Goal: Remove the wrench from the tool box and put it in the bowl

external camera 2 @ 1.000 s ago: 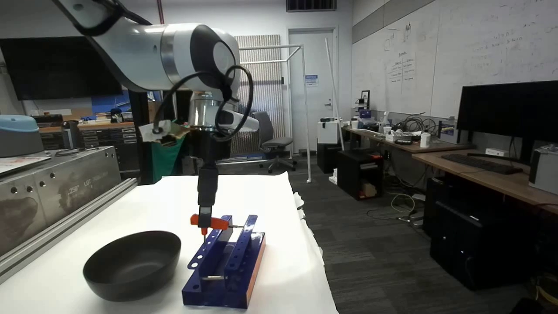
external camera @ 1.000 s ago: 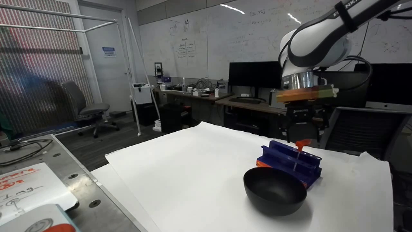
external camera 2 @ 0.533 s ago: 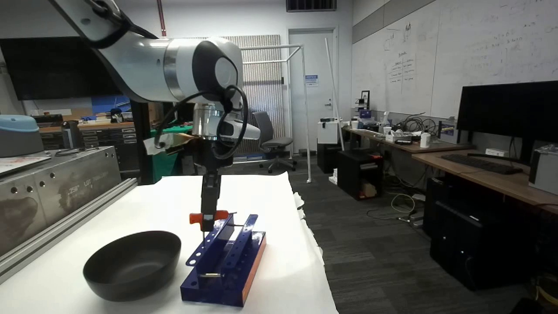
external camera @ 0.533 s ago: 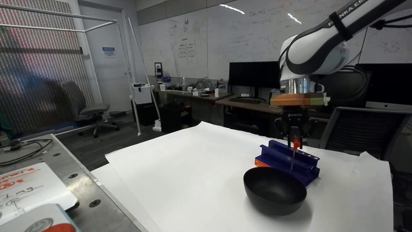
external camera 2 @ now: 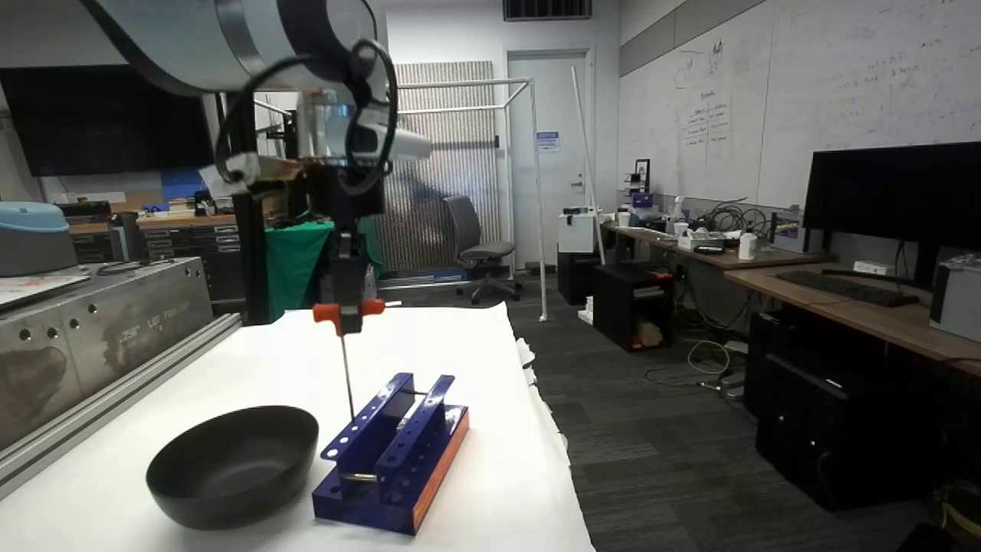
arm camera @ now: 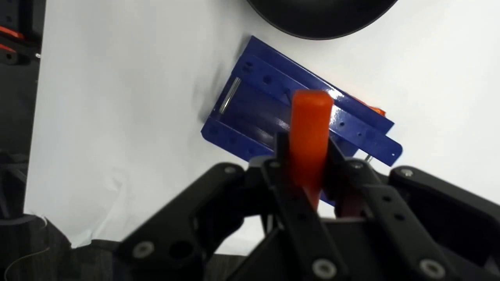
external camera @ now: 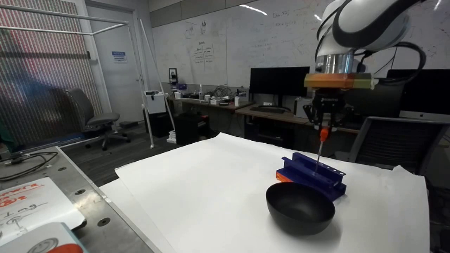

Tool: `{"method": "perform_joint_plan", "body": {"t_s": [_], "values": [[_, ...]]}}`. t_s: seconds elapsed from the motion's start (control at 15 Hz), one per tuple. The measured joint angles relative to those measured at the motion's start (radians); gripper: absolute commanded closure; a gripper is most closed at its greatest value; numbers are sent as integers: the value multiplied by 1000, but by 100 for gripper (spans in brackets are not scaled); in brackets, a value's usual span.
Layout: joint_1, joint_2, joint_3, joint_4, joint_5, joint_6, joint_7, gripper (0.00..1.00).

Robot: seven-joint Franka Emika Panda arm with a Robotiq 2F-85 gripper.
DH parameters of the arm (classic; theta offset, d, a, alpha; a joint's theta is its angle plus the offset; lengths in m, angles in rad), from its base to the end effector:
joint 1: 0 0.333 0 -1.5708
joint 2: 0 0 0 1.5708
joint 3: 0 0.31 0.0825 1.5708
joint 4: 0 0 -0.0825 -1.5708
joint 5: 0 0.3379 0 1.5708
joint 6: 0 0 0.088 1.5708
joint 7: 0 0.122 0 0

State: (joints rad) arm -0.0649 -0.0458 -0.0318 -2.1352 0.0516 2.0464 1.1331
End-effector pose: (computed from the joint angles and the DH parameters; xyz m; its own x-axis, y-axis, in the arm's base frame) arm 0.4834 -0.0435 0.4250 0.3101 -0.9488 -0.0604 -0.9500 -0.3117 0.0199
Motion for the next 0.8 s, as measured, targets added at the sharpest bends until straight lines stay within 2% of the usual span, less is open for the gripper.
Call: {"method": "perform_joint_plan", "body": {"t_s": [0.13,0.33,0.6,0.8], "values": [[7,-93,8,-5,6,-50,-32,95],[20,-170,14,-11,79,-77,-121,95],[22,-136,12,-68,183,-43,-229,95],[23,-77,13,-140,221,62,-343,95]]}}
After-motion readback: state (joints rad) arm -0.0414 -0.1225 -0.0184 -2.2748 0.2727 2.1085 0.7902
